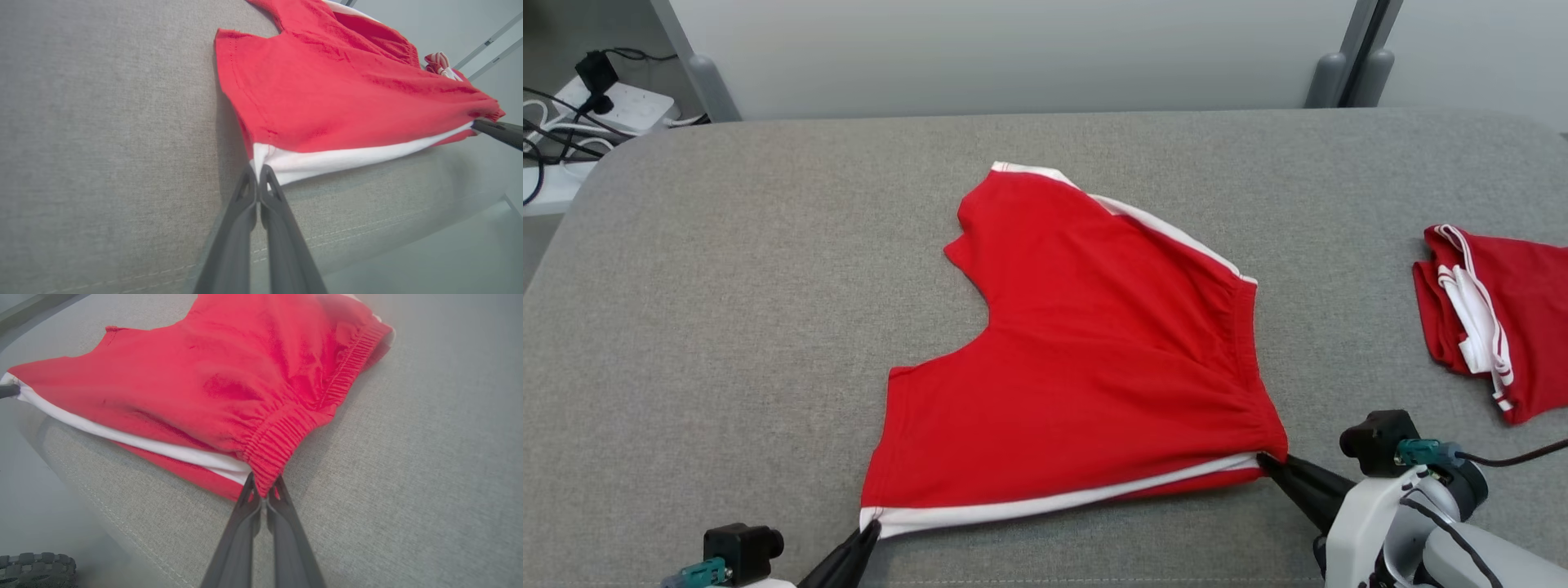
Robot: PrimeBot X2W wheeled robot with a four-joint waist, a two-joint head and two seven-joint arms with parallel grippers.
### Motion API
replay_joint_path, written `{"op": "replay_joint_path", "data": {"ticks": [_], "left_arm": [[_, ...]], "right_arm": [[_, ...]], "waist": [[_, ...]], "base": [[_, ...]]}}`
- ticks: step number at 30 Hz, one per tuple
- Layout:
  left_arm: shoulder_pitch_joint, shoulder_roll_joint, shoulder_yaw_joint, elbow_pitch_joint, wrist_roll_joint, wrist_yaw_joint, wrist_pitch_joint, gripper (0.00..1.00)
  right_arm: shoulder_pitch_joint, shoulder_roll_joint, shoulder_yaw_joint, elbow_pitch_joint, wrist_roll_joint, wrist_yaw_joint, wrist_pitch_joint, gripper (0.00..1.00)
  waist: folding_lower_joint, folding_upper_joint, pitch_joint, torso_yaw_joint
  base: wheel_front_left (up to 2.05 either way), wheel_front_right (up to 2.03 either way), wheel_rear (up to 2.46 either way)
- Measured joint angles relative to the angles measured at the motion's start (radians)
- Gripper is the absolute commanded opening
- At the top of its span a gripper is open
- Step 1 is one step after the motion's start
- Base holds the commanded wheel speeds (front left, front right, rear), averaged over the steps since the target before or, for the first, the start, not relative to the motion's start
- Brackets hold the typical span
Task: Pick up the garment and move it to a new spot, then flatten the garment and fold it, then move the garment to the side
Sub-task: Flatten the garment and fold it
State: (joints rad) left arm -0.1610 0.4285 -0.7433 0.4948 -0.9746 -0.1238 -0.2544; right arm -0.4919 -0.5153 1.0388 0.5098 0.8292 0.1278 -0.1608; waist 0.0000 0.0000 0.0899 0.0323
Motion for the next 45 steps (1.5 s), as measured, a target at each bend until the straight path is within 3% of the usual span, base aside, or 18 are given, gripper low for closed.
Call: {"op": "replay_joint_path", "data": {"ticks": [4,5,12,18,21,28,45], "left_arm": [[0.016,0.036,-0.055,-0.016,-0.097,0.0,0.046,0.0],[0.06,0.149,-0.145,-0.138,-0.227,0.0,0.136,0.0],[-0.038,0.205,-0.12,-0.254,-0.221,0.0,0.078,0.0],[-0.325,0.301,-0.115,-0.365,-0.236,-0.007,0.193,0.0],[-0.441,0.314,-0.109,-0.374,-0.297,-0.007,0.242,0.0],[-0.668,0.325,-0.126,-0.284,-0.3,-0.007,0.306,0.0],[-0.97,0.323,-0.27,-0.082,-0.239,-0.007,0.283,0.0]], "right_arm": [[0.0,-0.045,0.073,-0.068,0.125,0.0,0.064,0.0],[0.012,-0.148,0.171,-0.171,0.327,0.0,0.168,0.0],[0.007,-0.142,0.109,-0.147,0.371,0.0,0.085,0.0],[-0.059,-0.099,-0.003,-0.142,0.492,0.0,0.029,0.0],[-0.109,-0.08,-0.033,-0.149,0.529,0.0,0.019,0.0],[-0.23,-0.017,-0.07,-0.168,0.581,0.0,0.018,0.0],[-0.356,0.082,-0.08,-0.208,0.665,-0.001,0.001,0.0]], "waist": [[0.0,0.0,-0.037,-0.002],[0.0,0.0,-0.096,-0.012],[0.0,0.0,-0.068,-0.018],[0.0,0.0,0.016,-0.032],[0.0,0.0,0.066,-0.045],[0.0,0.0,0.195,-0.091],[0.0,0.0,0.445,-0.251]], "base": [[0.0,0.0,0.0],[0.0,0.0,0.0],[0.0,0.0,0.0],[0.0,0.0,0.0],[0.0,0.0,0.0],[0.0,0.0,0.0],[0.0,0.0,0.0]]}}
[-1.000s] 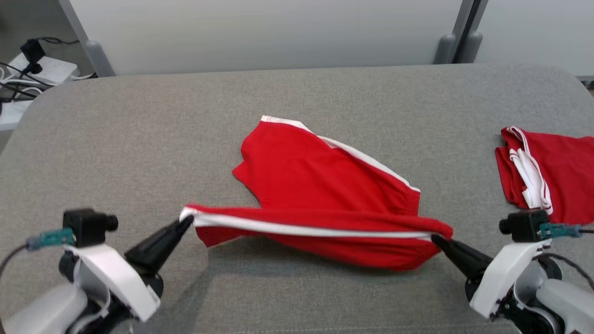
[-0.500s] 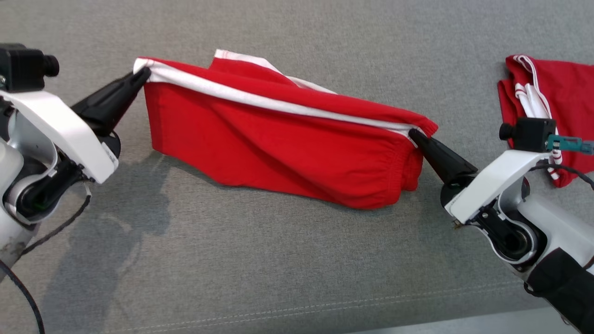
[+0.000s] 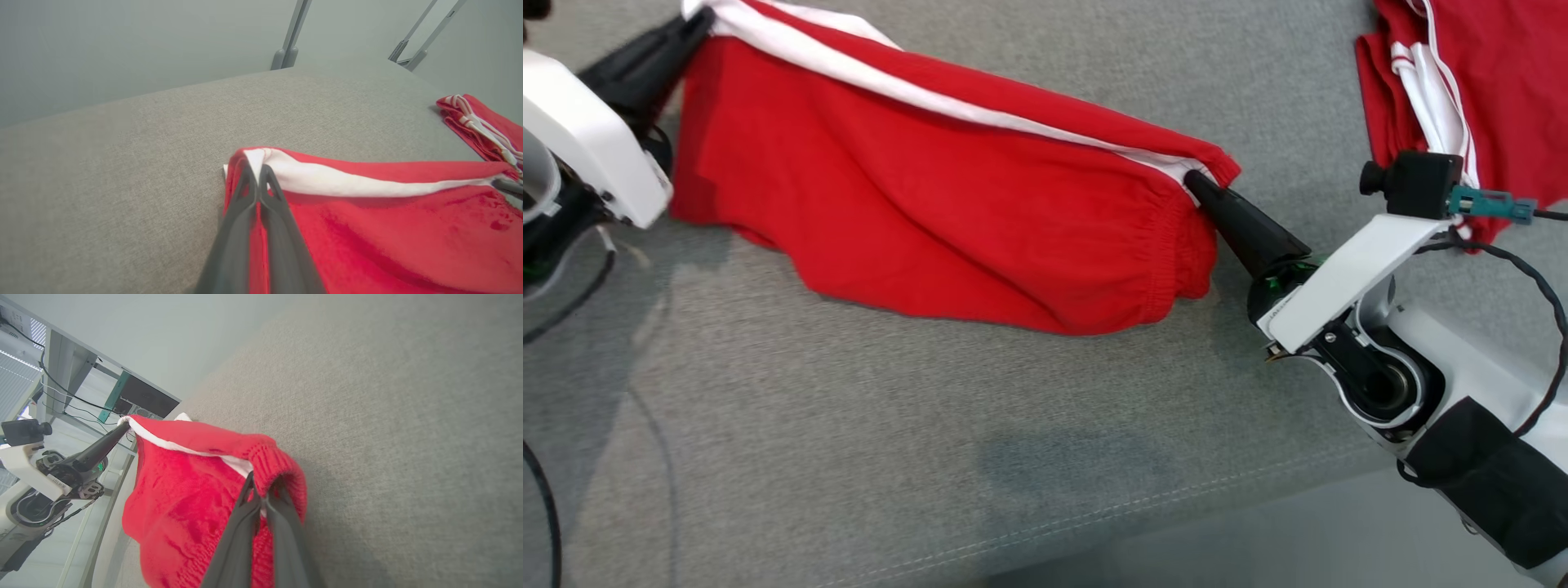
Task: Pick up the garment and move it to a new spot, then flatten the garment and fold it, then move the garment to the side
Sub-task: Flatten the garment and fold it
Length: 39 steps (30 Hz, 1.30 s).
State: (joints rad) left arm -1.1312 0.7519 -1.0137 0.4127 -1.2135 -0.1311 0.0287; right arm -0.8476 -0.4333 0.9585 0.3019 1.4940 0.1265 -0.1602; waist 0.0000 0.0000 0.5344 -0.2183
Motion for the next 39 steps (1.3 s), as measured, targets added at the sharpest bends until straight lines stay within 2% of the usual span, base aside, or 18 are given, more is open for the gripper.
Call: {"op": "replay_joint_path", "data": {"ticks": [6,7,8,9,10,11,14,19,24,27,31,35,39], "left_arm": [[-0.069,0.019,-0.039,0.062,0.02,0.0,-0.025,0.0],[-0.075,0.018,-0.046,0.075,0.021,0.0,-0.025,0.0],[-0.082,0.017,-0.057,0.09,0.026,0.0,-0.025,0.0],[-0.087,0.016,-0.067,0.104,0.03,0.0,-0.025,0.28],[-0.087,0.014,-0.073,0.118,0.032,0.0,-0.03,0.78],[-0.087,0.009,-0.078,0.133,0.033,0.0,-0.034,1.0],[-0.087,-0.007,-0.096,0.16,0.042,0.0,-0.085,1.0],[-0.076,-0.018,-0.116,0.195,0.054,0.0,-0.2,1.0],[0.013,-0.059,-0.108,0.246,0.049,0.0,-0.266,1.0],[0.07,-0.096,-0.074,0.264,0.052,0.0,-0.278,1.0],[0.153,-0.144,0.04,0.263,0.107,0.001,-0.282,1.0],[0.255,-0.186,0.14,0.262,0.181,0.001,-0.285,1.0],[0.329,-0.23,0.252,0.264,0.251,0.001,-0.285,1.0]], "right_arm": [[-0.015,0.026,0.026,-0.019,0.0,0.0,-0.008,0.0],[-0.022,0.029,0.031,-0.022,0.0,0.0,-0.008,0.16],[-0.029,0.033,0.034,-0.022,0.0,0.0,-0.009,0.47],[-0.032,0.038,0.034,-0.021,0.0,0.0,-0.019,1.0],[-0.033,0.044,0.034,-0.02,0.0,0.0,-0.027,1.0],[-0.033,0.048,0.034,-0.019,-0.001,0.0,-0.032,1.0],[-0.034,0.044,0.026,-0.001,-0.009,0.0,-0.057,1.0],[-0.018,0.002,-0.032,0.038,-0.07,0.0,-0.081,1.0],[0.051,0.003,-0.189,0.088,-0.196,0.0,-0.088,1.0],[0.104,0.034,-0.297,0.109,-0.305,0.0,-0.088,1.0],[0.171,0.085,-0.442,0.128,-0.483,0.0,-0.088,1.0],[0.223,0.136,-0.611,0.108,-0.731,0.0,-0.089,1.0],[0.279,0.214,-0.769,0.065,-0.94,0.0,-0.091,1.0]], "waist": [[0.0,0.0,0.045,-0.051],[0.0,0.0,0.05,-0.058],[0.0,-0.0001,0.055,-0.064],[0.0,0.0,0.058,-0.069],[0.0001,0.0,0.061,-0.072],[0.0,0.0,0.061,-0.073],[0.0,0.0,0.048,-0.068],[0.0,0.0,0.01,-0.047],[0.0,0.0,-0.044,-0.022],[0.0,0.0,-0.078,-0.006],[0.0,0.0,-0.119,0.015],[0.0,0.0,-0.149,0.027],[0.0,0.0,-0.157,0.027]], "base": [[0.0,0.0,0.0],[0.0,0.0,0.0],[0.0,0.0,0.0],[0.0,0.0,0.0],[0.0,0.0,0.0],[0.0,0.0,0.0],[0.0,0.0,0.0],[0.0,0.0,0.0],[0.0,0.0,0.0],[0.0,0.0,0.0],[0.0,0.0,0.0],[0.0,0.0,0.0],[0.0,0.0,0.0]]}}
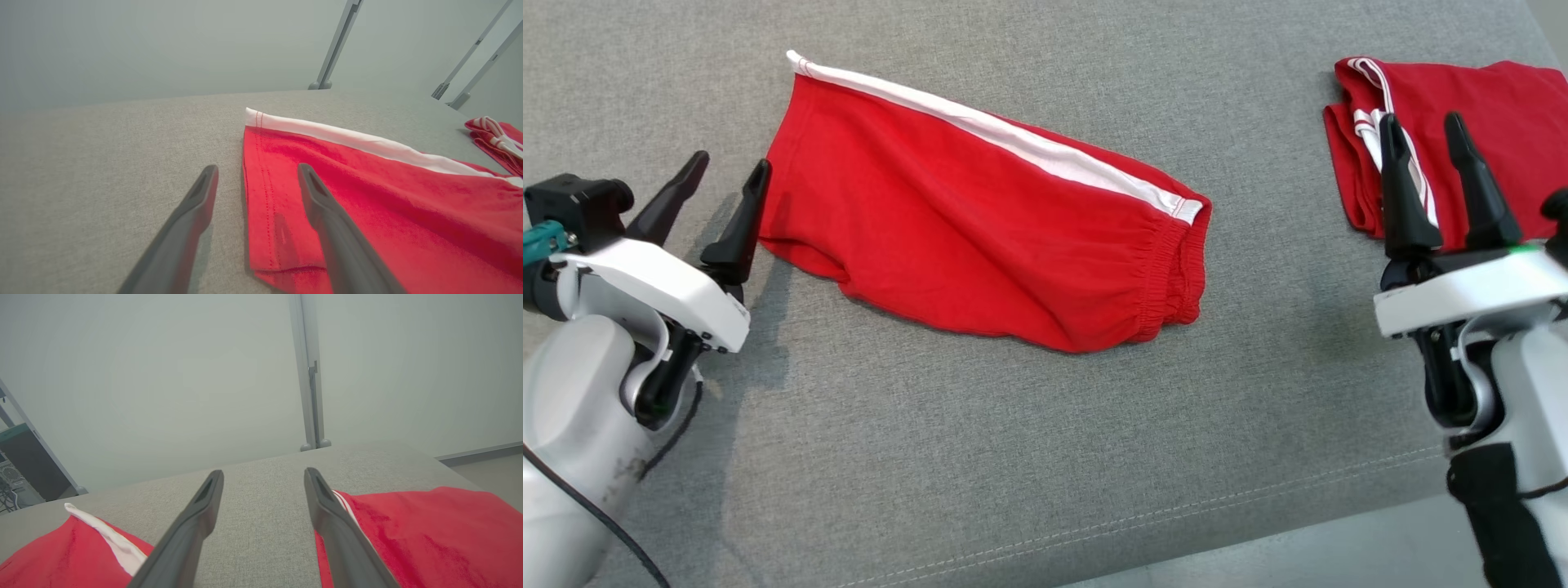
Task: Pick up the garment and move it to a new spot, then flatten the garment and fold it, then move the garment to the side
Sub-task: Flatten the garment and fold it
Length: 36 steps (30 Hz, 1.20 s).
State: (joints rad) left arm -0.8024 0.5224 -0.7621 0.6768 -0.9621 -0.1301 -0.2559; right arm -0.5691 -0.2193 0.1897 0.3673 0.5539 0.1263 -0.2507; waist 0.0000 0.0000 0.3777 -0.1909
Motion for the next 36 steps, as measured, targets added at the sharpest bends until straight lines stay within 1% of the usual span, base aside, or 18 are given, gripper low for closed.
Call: {"op": "replay_joint_path", "data": {"ticks": [3,6,7,9,13,18,21,22,23,24,30,36], "left_arm": [[0.039,-0.041,0.083,0.001,0.049,0.0,0.0,1.0],[0.077,-0.076,0.144,0.017,0.093,0.0,0.0,1.0],[0.077,-0.076,0.144,0.017,0.093,0.0,0.0,1.0],[0.097,-0.095,0.177,0.038,0.112,0.0,0.0,1.0],[0.112,-0.121,0.22,0.095,0.135,0.0,0.0,1.0],[0.12,-0.155,0.219,0.164,0.133,0.0,0.0,1.0],[0.111,-0.159,0.205,0.204,0.096,-0.001,-0.005,1.0],[0.111,-0.159,0.205,0.204,0.096,-0.001,-0.005,0.97],[0.1,-0.161,0.19,0.218,0.083,-0.001,-0.004,0.61],[0.098,-0.162,0.181,0.221,0.077,-0.001,-0.004,0.0],[0.097,-0.165,0.132,0.214,0.03,0.0,0.0,0.0],[0.116,-0.198,0.135,0.193,0.019,-0.001,0.0,0.0]], "right_arm": [[0.044,0.054,-0.058,-0.017,-0.104,0.0,-0.001,1.0],[0.073,0.088,-0.091,-0.03,-0.16,0.0,-0.001,1.0],[0.073,0.088,-0.091,-0.03,-0.16,0.0,-0.001,1.0],[0.086,0.1,-0.1,-0.031,-0.184,0.0,-0.001,1.0],[0.097,0.114,-0.115,-0.029,-0.195,0.0,-0.001,1.0],[0.11,0.118,-0.115,-0.024,-0.203,0.0,-0.001,1.0],[0.111,0.12,-0.115,-0.016,-0.203,0.0,-0.001,1.0],[0.111,0.12,-0.115,-0.016,-0.203,0.0,-0.001,1.0],[0.111,0.121,-0.115,-0.007,-0.203,0.0,-0.001,1.0],[0.111,0.121,-0.115,-0.003,-0.203,0.0,-0.001,1.0],[0.111,0.122,-0.115,-0.001,-0.202,0.0,-0.001,1.0],[0.112,0.119,-0.115,0.003,-0.201,0.0,-0.001,1.0]], "waist": [[0.0,0.0,0.001,-0.004],[0.0,0.0,0.002,-0.01],[0.0,0.0,0.002,-0.01],[0.0,0.0,0.002,-0.016],[0.0,0.0,-0.001,-0.031],[0.0,0.0,-0.005,-0.047],[0.0,0.0,-0.008,-0.055],[0.0,0.0,-0.008,-0.055],[0.0,0.0,-0.009,-0.056],[0.0,0.0,-0.01,-0.055],[0.0,0.0,-0.018,-0.04],[0.0,0.0,-0.044,0.0]], "base": [[0.0,0.0,0.0],[0.0,0.0,0.0],[0.0,0.0,0.0],[0.0,0.0,0.0],[0.0,0.0,0.0],[0.0,0.0,0.0],[0.0,0.0,0.0],[0.0,0.0,0.0],[0.0,0.0,0.0],[0.0,0.0,0.0],[0.0,0.0,0.0],[0.0,0.0,0.0]]}}
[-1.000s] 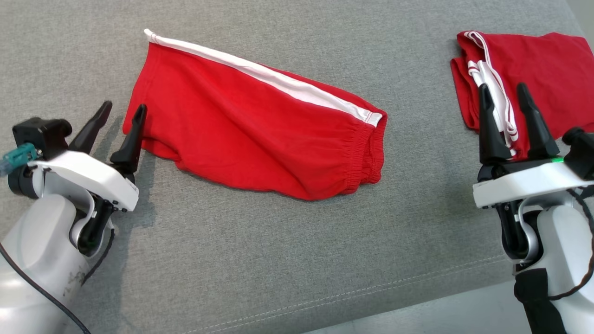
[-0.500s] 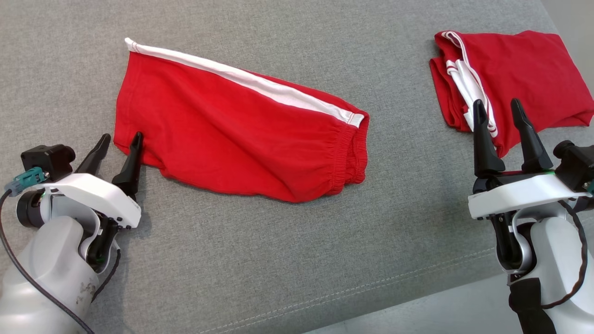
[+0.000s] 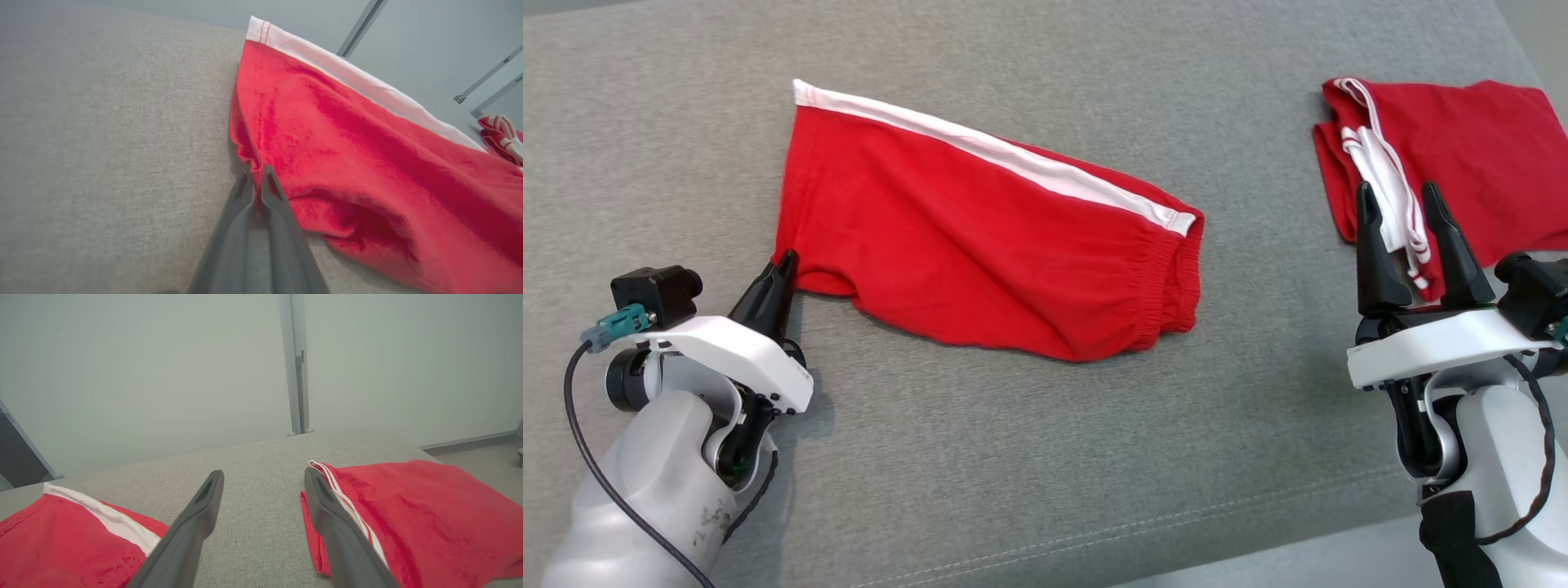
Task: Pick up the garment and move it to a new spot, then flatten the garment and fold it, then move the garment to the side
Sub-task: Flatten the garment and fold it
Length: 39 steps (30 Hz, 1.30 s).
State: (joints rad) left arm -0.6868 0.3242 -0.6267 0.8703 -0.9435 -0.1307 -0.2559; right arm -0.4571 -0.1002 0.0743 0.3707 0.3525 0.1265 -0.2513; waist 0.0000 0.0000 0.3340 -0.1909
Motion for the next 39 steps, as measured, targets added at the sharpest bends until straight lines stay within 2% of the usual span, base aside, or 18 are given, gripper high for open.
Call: {"op": "replay_joint_path", "data": {"ticks": [4,13,24,28,29,30,31,39], "left_arm": [[0.035,-0.015,0.066,-0.04,0.038,0.0,0.0,0.0],[0.194,-0.102,0.187,-0.099,0.159,0.0,0.0,0.0],[0.32,-0.209,0.293,-0.133,0.28,0.0,0.0,0.0],[0.352,-0.221,0.32,-0.134,0.316,0.0,0.0,0.0],[0.355,-0.221,0.326,-0.134,0.329,0.0,0.0,0.31],[0.355,-0.223,0.338,-0.136,0.339,0.0,0.0,0.75],[0.355,-0.225,0.351,-0.141,0.348,0.0,0.0,1.0],[0.402,-0.239,0.452,-0.245,0.492,0.001,0.0,1.0]], "right_arm": [[0.0,-0.006,0.005,0.009,0.001,0.0,0.0,1.0],[0.016,-0.012,0.043,0.066,0.01,0.0,0.0,1.0],[0.038,-0.027,0.069,0.105,0.02,0.0,0.0,1.0],[0.038,-0.029,0.079,0.121,0.02,0.0,0.0,1.0],[0.038,-0.029,0.082,0.127,0.02,0.0,0.0,1.0],[0.038,-0.03,0.087,0.129,0.02,0.0,0.0,1.0],[0.038,-0.03,0.093,0.13,0.02,0.0,0.0,1.0],[0.038,-0.025,0.117,0.141,0.015,0.0,0.0,1.0]], "waist": [[0.0,0.0,-0.023,0.04],[0.0,0.0,-0.095,0.136],[0.0,0.0,-0.168,0.232],[0.0,0.0,-0.175,0.251],[0.0,0.0,-0.176,0.255],[0.0,0.0,-0.176,0.258],[0.0,0.0,-0.176,0.262],[0.0,0.0,-0.176,0.296]], "base": [[0.0,0.0,0.0],[0.0,0.0,0.0],[0.0,0.0,0.0],[0.0,0.0,0.0],[0.0,0.0,0.0],[0.0,0.0,0.0],[0.0,0.0,0.0],[0.0,0.0,0.0]]}}
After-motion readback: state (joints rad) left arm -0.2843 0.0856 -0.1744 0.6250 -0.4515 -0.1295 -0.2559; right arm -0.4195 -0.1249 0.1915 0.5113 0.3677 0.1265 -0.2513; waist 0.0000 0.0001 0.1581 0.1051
